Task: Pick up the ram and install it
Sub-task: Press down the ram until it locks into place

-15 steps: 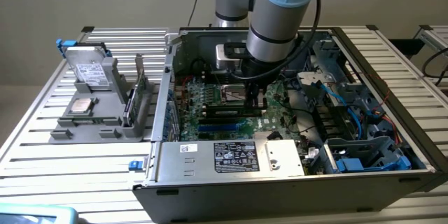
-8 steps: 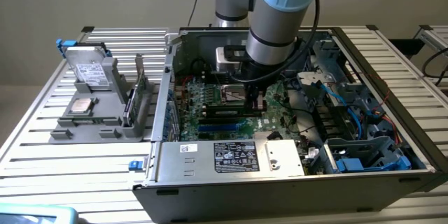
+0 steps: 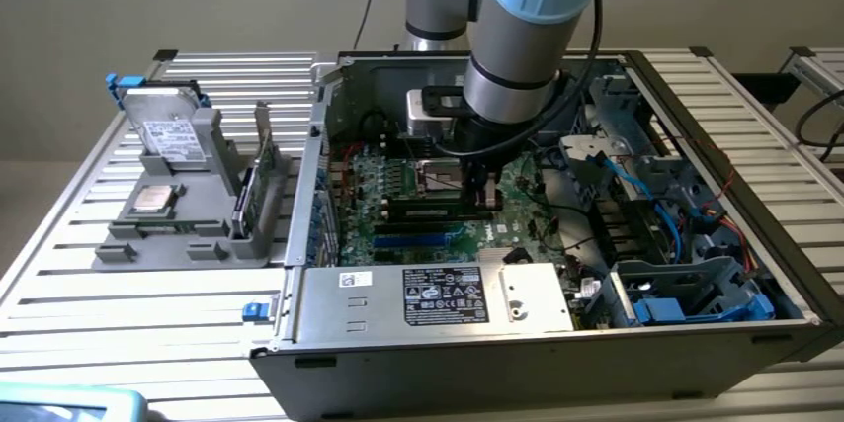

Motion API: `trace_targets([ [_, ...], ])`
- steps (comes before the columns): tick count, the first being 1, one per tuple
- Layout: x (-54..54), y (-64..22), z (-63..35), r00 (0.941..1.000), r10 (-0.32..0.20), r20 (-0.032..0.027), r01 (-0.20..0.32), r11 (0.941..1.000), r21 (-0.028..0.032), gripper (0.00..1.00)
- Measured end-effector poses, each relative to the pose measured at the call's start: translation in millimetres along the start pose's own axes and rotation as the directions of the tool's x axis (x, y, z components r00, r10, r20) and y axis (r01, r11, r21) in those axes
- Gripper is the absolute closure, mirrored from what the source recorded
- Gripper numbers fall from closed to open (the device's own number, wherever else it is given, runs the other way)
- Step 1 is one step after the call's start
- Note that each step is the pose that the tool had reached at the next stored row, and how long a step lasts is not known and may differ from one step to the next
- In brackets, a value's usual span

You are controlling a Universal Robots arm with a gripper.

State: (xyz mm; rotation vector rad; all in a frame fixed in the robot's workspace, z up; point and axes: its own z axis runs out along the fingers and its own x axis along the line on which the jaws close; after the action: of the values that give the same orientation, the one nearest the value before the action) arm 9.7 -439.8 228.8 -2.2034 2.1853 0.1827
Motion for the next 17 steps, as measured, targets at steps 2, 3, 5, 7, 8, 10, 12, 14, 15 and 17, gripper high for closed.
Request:
trace_targets([
  [2, -0.3, 0.7, -9.5, 1.0000, 0.000, -0.0016, 0.000, 1.0000, -0.0004, 0.89],
  [3, -0.7, 0.8, -12.6, 1.0000, 0.000, -0.0014, 0.000, 1.0000, -0.0004, 0.89],
  [5, -0.9, 1.2, -15.2, 1.0000, 0.000, -0.0015, 0.000, 1.0000, -0.0004, 0.89],
  [7, -1.3, 2.2, -18.5, 1.0000, 0.000, -0.0024, 0.000, 1.0000, -0.0004, 0.89],
  [8, -1.6, 3.1, -20.6, 1.0000, 0.000, -0.0031, 0.000, 1.0000, -0.0005, 0.89],
  [10, -1.9, 5.5, -23.8, 1.0000, 0.000, -0.0057, 0.000, 1.0000, -0.0004, 0.89],
  [12, -2.1, 9.1, -24.9, 1.0000, 0.000, -0.0077, 0.000, 1.0000, 0.0003, 0.89],
  [14, -2.2, 12.5, -25.1, 0.9999, 0.000, -0.0103, 0.000, 1.0000, 0.0019, 0.89],
  [15, -2.2, 14.4, -25.1, 0.9999, 0.000, -0.0117, 0.000, 1.0000, 0.0030, 0.89],
  [17, -2.4, 17.8, -25.0, 0.9999, 0.000, -0.0150, 0.000, 1.0000, 0.0057, 0.89],
])
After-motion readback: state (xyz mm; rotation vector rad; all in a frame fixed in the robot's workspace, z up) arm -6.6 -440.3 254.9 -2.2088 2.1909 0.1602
